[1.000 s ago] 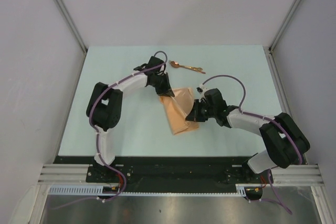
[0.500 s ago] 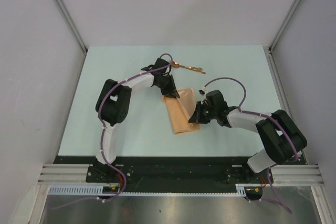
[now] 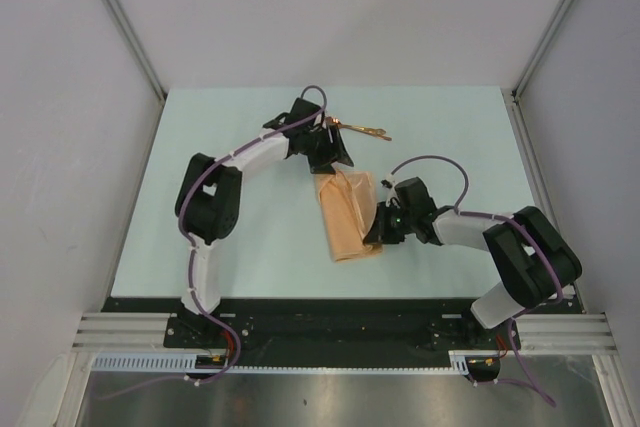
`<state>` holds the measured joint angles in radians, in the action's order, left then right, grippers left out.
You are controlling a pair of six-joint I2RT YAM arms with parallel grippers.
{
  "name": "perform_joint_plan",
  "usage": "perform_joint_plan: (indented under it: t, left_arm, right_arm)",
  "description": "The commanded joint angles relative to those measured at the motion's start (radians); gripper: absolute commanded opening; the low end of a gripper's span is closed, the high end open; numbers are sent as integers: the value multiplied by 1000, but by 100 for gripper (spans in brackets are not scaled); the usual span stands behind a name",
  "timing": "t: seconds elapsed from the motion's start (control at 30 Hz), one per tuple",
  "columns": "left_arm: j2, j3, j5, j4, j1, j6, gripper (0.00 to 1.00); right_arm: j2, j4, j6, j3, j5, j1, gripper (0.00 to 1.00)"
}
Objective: Fold the napkin into a case and place the utensils inside
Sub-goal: Fold the lower triangle-folded napkin at the center of the board, then smooth out the 2/3-rectangle-folded napkin at the center of the board.
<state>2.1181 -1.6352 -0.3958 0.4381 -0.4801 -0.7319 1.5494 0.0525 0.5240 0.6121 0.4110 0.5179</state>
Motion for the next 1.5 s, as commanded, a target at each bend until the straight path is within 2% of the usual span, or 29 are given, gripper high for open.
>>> perform_joint_plan:
  t: [0.0, 0.17, 0.23, 0.3, 0.37, 0.47, 0.57, 0.67, 0.83, 0.97, 1.3, 1.47]
  left_arm:
    - [-159, -42, 66, 30, 11, 112, 63]
    - [-199, 21, 230, 96, 11, 213, 49]
    - [-202, 52, 256, 103, 9, 229, 46]
    - [-201, 80, 281, 100, 9, 239, 42]
    - [-201, 93, 290, 91, 9, 243, 41]
    - [-198, 117, 295, 76, 5, 247, 40]
    - [-188, 121, 299, 76, -6, 250, 43]
    - [-185, 120, 293, 73, -18, 250, 47]
    - [-165, 101, 295, 77, -41, 252, 47]
    - [-139, 81, 310, 93, -61, 258, 45]
    - [-72, 29, 348, 128, -95, 259, 43]
    - [-31, -12, 390, 145, -101, 259, 38]
  right_arm:
    - [-12, -63, -13, -31, -17, -12, 9]
    - [-55, -114, -31, -17, -32, -24, 19]
    - [-77, -143, -50, 7, -46, -25, 22]
    - [-103, -193, -67, 44, -72, -25, 35]
    - [-109, -229, -91, 119, -98, -27, 46]
    - [-68, -240, -114, 236, -126, -27, 51]
    - [44, -211, -128, 360, -115, -28, 55]
    - [170, -220, -136, 469, -103, -27, 52]
    - [322, -195, -165, 624, -98, -30, 31]
    - [394, -198, -194, 683, -75, -32, 31]
    - [454, -164, -183, 727, -77, -35, 34]
    - [489, -161, -180, 764, -101, -48, 31]
